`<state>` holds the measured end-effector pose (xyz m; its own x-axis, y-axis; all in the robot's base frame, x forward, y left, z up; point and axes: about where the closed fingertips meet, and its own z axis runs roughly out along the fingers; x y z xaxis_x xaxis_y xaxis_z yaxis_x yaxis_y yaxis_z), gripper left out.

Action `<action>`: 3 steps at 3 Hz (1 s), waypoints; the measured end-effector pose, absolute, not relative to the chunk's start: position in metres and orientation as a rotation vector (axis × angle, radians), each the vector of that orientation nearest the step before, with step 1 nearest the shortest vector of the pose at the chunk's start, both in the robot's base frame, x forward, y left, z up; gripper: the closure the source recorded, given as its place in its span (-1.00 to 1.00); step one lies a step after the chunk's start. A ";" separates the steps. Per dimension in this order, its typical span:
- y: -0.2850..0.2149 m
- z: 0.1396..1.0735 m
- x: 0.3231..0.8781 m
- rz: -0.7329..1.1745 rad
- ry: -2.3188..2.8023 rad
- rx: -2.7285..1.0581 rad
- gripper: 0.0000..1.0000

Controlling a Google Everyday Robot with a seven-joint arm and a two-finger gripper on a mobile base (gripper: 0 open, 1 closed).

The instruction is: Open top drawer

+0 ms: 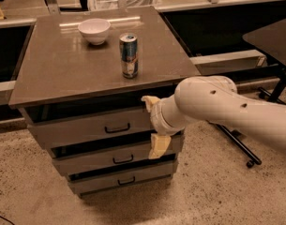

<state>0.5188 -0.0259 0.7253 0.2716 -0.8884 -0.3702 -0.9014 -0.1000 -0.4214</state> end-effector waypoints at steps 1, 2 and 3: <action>-0.005 0.698 0.549 0.009 1.608 -1.988 -1.00; 0.005 0.676 0.574 0.019 1.615 -1.972 -1.00; 0.014 0.660 0.586 0.034 1.606 -1.976 -1.00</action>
Offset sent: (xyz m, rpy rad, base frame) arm 0.0874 0.0399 -0.0749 0.0132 0.0006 -0.0229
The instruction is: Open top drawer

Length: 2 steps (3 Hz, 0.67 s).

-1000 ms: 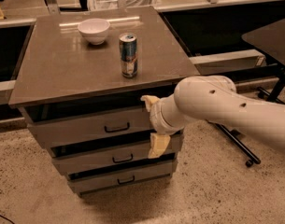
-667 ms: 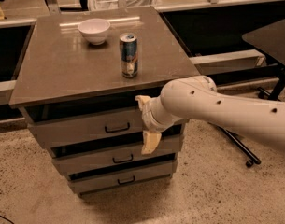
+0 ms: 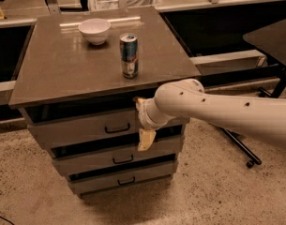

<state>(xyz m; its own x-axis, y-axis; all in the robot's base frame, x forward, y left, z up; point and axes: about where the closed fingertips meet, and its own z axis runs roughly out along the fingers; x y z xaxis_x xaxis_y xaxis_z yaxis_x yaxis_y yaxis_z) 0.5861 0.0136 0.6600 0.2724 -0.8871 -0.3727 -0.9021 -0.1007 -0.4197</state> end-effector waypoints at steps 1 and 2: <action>0.022 0.653 0.596 0.041 1.598 -1.989 -0.88; 0.026 0.654 0.599 0.048 1.586 -1.999 -0.46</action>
Offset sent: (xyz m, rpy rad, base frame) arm 0.0179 0.0161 -0.0034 -0.0010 0.0044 0.0349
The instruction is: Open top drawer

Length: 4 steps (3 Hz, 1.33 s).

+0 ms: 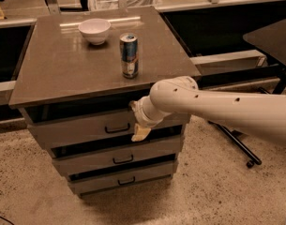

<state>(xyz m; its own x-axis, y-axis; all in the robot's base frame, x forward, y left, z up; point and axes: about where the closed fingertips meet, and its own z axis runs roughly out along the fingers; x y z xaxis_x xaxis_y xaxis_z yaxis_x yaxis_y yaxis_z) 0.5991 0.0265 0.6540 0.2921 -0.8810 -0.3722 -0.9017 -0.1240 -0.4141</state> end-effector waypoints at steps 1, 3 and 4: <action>0.028 0.655 0.600 0.055 1.579 -2.009 -0.34; 0.018 0.668 0.573 0.062 1.563 -2.035 -0.38; 0.008 0.674 0.542 0.076 1.550 -2.067 -0.38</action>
Offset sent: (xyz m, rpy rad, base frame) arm -0.0012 0.0005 0.0077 -0.0069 0.0093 0.0359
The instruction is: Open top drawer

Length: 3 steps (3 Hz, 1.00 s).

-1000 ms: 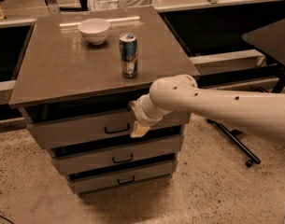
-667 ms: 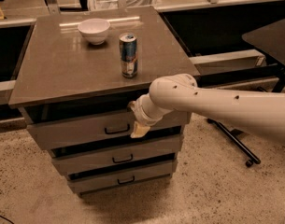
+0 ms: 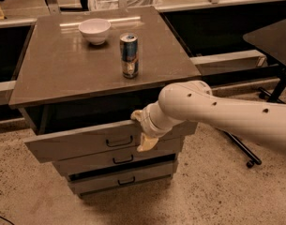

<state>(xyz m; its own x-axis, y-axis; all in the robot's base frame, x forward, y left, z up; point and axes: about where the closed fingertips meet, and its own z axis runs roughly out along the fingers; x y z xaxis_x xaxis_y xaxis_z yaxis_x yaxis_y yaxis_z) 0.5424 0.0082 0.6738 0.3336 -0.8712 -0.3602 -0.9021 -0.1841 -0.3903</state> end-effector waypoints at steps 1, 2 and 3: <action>0.011 0.674 0.511 0.130 1.494 -2.174 -0.34; 0.007 0.683 0.488 0.166 1.461 -2.238 -0.36; 0.000 0.704 0.505 0.163 1.475 -2.193 -0.43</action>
Offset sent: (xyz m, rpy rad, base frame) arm -0.0807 -0.0079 0.0203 -0.0773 0.1102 0.2021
